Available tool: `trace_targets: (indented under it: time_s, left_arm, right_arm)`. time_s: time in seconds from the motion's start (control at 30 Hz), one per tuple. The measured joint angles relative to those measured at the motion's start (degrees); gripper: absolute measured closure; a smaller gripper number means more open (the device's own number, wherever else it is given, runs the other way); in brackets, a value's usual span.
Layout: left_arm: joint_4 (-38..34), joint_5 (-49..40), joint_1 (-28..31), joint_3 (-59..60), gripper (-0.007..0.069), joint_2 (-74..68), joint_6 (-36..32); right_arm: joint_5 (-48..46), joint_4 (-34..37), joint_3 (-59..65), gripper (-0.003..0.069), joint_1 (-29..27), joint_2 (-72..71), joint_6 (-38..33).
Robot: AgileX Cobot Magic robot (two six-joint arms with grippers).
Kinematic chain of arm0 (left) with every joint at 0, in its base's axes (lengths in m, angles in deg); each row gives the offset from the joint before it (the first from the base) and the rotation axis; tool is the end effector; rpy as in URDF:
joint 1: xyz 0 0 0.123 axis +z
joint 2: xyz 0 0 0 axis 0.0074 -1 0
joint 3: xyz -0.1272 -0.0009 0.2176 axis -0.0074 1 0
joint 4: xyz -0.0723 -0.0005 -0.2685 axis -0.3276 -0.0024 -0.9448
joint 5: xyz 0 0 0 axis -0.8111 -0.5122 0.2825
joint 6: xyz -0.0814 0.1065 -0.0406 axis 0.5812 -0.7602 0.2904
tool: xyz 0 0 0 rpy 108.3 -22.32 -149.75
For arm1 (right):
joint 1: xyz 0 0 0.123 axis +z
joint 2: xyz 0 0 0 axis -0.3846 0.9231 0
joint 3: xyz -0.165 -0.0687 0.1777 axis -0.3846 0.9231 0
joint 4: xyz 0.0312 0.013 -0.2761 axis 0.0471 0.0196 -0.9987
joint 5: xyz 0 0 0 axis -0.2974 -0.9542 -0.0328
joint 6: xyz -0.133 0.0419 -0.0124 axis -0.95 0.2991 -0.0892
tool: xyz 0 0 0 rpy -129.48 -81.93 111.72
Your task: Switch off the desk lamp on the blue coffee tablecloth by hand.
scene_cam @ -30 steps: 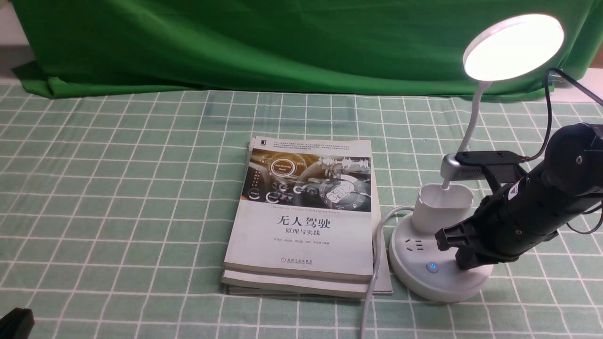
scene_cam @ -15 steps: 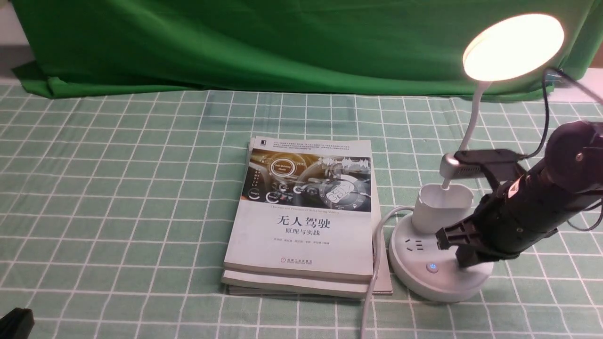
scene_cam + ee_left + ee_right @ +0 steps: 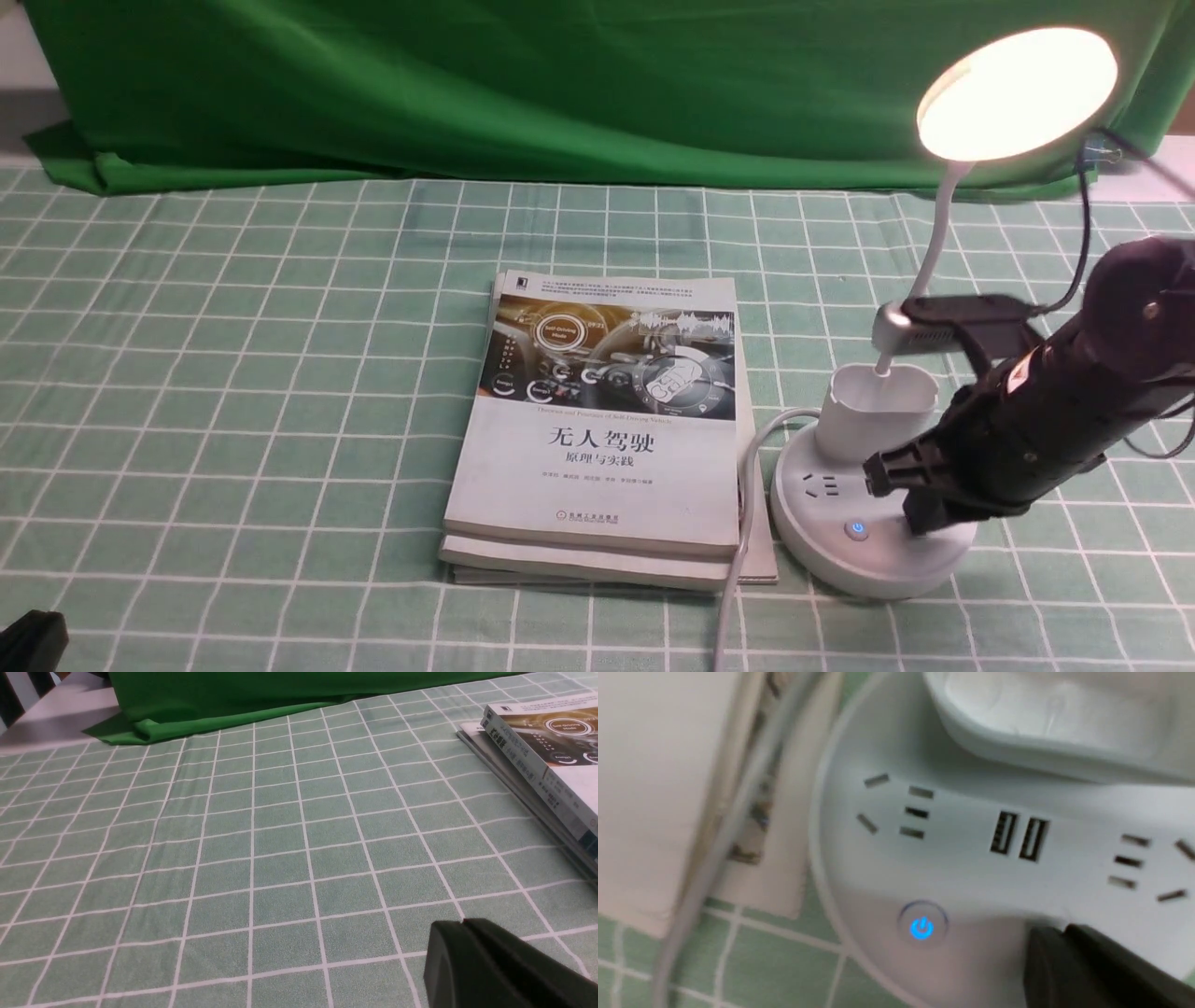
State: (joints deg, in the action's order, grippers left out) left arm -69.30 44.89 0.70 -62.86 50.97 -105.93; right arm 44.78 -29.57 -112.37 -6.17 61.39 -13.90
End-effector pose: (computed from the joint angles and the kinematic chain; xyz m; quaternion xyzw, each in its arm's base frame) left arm 0.1623 -0.0039 0.1730 0.0957 0.7744 0.0565 0.6228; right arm 0.3165 0.1113 0.0815 -0.1316 0.9839 0.0765 0.0936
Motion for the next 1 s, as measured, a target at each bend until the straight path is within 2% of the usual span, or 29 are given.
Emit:
trace_targets:
  time_s: [0.3,0.5,0.67,1.0]
  left_arm:
    - [0.00,0.00,0.00,0.00,0.0624,0.00,0.00]
    - [0.00,0.00,0.00,0.00,0.0624,0.00,0.00]
    - [0.00,0.00,0.00,0.00,0.0624,0.00,0.00]
    - [0.00,0.00,0.00,0.00,0.0624,0.00,0.00]
  right_arm:
    - [-0.22,0.00,-0.63,0.0624,-0.08,0.68,-0.08]
    - [-0.67,0.00,0.12,0.0624,-0.08,-4.73,-0.20]
    - [-2.83,0.00,2.80,0.0624,-0.08,-13.47,-0.01]
    - [-2.70,0.00,16.44,0.0616,1.40,-37.96,1.98]
